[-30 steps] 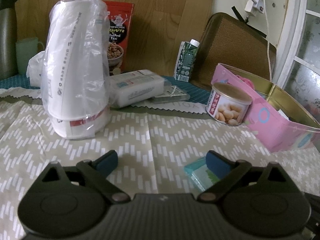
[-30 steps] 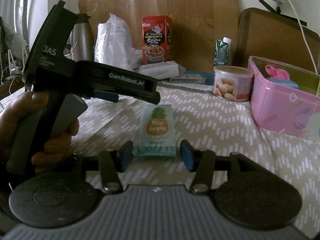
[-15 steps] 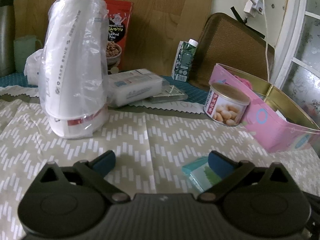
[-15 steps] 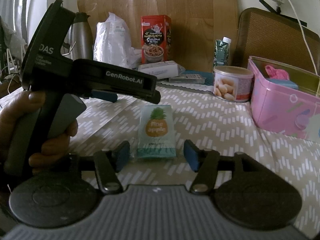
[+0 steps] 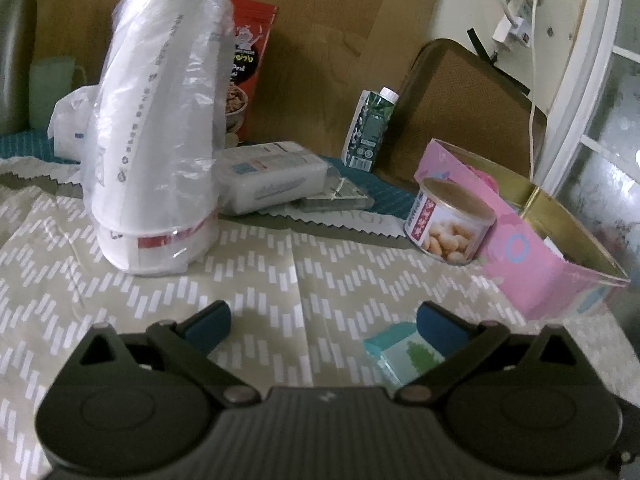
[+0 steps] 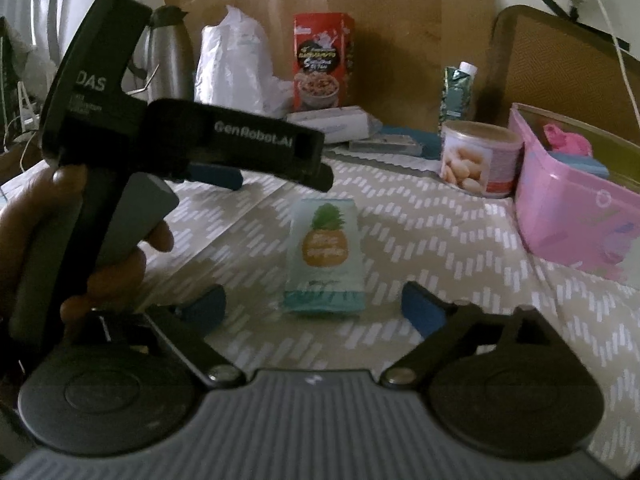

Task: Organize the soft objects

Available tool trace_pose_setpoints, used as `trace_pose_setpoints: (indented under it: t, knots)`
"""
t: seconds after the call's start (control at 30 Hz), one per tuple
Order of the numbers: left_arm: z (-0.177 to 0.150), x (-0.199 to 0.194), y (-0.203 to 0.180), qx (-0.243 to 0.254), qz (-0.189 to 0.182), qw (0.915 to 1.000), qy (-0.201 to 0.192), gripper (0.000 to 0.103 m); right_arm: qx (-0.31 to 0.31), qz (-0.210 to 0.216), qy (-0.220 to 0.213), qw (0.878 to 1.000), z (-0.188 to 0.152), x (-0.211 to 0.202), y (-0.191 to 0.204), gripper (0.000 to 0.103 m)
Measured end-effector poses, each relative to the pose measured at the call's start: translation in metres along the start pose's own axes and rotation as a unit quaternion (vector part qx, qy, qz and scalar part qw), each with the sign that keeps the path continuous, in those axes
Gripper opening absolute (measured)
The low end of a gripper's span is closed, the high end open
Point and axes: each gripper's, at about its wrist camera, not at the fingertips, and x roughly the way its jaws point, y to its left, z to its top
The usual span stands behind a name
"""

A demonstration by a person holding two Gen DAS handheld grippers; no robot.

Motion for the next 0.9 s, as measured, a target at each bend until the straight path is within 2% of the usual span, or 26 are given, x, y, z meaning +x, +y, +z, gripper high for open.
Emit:
trace_pose_setpoints:
  t: [0.1, 0.33, 0.57, 0.9]
  knots:
    - [0.000, 0.000, 0.002, -0.004, -0.005, 1.0000, -0.001, 0.103, -0.003, 0.003, 0.007, 1.000, 0.001, 0.002, 0.002, 0.103]
    - [-0.001, -0.002, 0.002, -0.007, -0.007, 0.9999, -0.004, 0.103, -0.001, -0.004, 0.008, 1.000, 0.001, 0.003, 0.004, 0.103]
    - [0.001, -0.004, 0.016, -0.039, -0.037, 0.9985, -0.010, 0.103, 0.001, -0.011, 0.010, 1.000, 0.001, 0.003, 0.004, 0.103]
    - [-0.004, -0.010, 0.004, 0.013, -0.020, 0.9997, 0.012, 0.103, 0.019, -0.024, 0.010, 0.999, -0.001, -0.001, 0.001, 0.103]
